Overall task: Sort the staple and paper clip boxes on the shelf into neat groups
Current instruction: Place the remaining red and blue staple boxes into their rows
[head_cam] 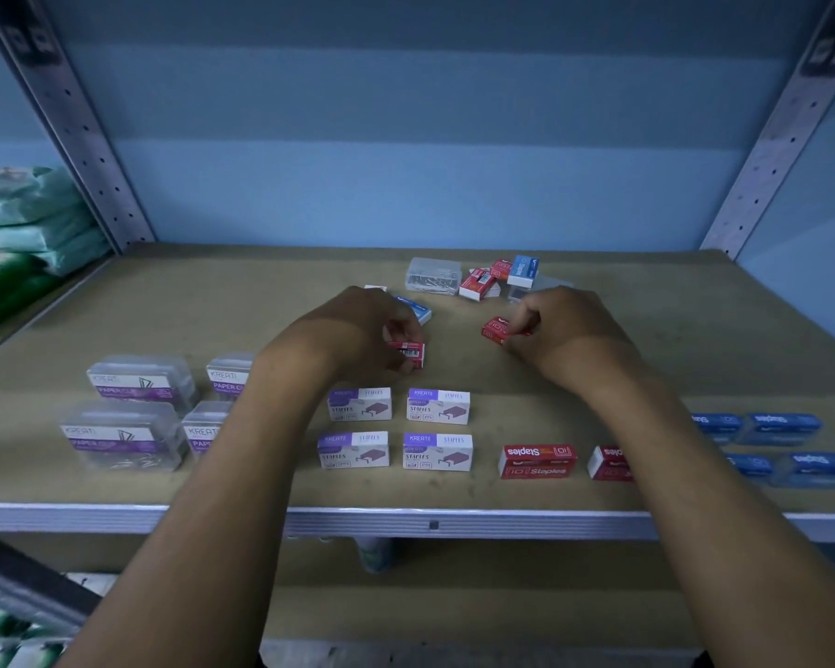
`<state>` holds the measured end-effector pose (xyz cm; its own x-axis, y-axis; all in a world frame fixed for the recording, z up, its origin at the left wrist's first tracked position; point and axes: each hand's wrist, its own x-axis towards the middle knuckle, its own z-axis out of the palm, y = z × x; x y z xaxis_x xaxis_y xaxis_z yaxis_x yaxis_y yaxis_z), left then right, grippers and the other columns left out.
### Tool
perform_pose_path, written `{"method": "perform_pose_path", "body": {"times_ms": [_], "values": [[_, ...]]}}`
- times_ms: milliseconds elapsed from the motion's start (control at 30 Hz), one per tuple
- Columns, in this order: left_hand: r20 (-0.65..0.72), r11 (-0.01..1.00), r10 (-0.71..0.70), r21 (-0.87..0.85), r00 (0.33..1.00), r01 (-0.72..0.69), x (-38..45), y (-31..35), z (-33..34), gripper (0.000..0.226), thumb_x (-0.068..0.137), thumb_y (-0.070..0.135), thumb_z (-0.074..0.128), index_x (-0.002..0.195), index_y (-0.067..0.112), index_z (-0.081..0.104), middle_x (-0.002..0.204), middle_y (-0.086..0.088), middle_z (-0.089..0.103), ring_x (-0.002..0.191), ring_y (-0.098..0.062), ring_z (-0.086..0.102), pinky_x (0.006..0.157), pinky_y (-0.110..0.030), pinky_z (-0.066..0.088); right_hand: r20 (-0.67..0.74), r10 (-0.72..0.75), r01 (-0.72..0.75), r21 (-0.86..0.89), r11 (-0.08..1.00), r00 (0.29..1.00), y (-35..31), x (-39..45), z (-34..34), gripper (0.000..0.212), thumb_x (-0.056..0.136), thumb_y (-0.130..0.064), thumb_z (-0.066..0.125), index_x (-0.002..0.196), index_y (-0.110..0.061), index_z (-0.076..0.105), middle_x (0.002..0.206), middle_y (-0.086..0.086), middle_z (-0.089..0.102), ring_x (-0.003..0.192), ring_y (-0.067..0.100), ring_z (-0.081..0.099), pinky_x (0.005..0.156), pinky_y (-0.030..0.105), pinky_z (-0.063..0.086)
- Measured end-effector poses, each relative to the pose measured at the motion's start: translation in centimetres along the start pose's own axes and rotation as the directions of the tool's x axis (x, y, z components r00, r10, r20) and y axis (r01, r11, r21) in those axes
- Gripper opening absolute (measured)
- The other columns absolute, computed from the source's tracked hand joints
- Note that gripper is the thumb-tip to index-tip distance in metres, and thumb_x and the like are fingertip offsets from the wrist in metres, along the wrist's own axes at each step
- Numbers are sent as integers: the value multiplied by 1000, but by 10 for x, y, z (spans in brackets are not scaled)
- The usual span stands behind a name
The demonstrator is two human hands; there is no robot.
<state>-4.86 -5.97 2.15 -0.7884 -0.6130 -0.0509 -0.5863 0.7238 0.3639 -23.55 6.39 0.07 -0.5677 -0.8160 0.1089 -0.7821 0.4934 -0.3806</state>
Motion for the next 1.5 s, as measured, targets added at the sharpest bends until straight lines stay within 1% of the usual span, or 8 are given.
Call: {"method": "perform_pose_path", "body": {"times_ms": [200,367,533,700,900,1100,1300,1500], "values": [[1,998,42,-42,999,-42,-6,1,-4,23,90,28,66,112,32,72,120,9,65,77,4,51,60,-2,32,13,5,-6,75,997,1000,3,-2,-1,13,88,-22,73,75,-26,72,82,-18,66,91,11,63,75,26,49],[-22,1000,22,5,999,-22,-7,1,-5,27,98,25,53,120,31,68,131,3,59,116,-13,51,76,-17,31,27,-20,15,182,983,999,3,-5,-3,16,78,-18,83,80,-30,73,95,-12,70,89,7,62,67,17,44],[-25,1000,10,16,1000,-9,-7,1,-6,28,98,25,51,121,32,67,134,1,56,118,-15,50,80,-18,32,34,-28,17,289,957,999,4,-8,-2,41,72,-4,83,98,-34,71,94,-8,69,79,3,61,61,15,41],[-28,1000,12,14,1000,-12,-8,1,-6,28,98,25,52,121,31,67,133,1,56,117,-14,51,81,-19,33,34,-37,24,333,943,999,3,-9,-3,45,79,-1,75,104,-38,69,87,-7,71,75,7,63,63,22,45],[-38,1000,14,3,999,-14,-8,-1,-6,27,97,25,55,119,30,68,129,3,60,104,-10,53,80,-18,34,65,-43,18,341,940,997,7,-12,-8,39,80,-5,77,103,-36,72,87,-11,72,80,5,67,66,20,46],[-93,999,24,-41,995,-28,-8,-8,-6,28,89,19,63,114,29,71,120,9,64,86,0,53,71,-9,34,39,-34,19,334,942,999,9,-15,-13,16,86,-40,72,102,-39,73,92,-17,70,81,-6,62,63,16,39],[-124,995,44,-82,991,-54,-7,-7,-2,25,86,17,68,109,28,73,113,9,66,76,7,54,58,1,34,32,-70,58,275,960,997,6,-14,-5,13,86,-30,76,98,-34,76,92,-15,72,83,-2,65,67,13,44],[-131,998,15,-66,991,-24,-6,-2,-2,26,90,13,65,111,26,74,121,2,64,91,-5,51,72,-15,38,-11,-92,92,243,966,996,7,-17,-9,11,85,-22,75,87,-33,78,82,-15,73,75,-5,65,60,2,42]]}}
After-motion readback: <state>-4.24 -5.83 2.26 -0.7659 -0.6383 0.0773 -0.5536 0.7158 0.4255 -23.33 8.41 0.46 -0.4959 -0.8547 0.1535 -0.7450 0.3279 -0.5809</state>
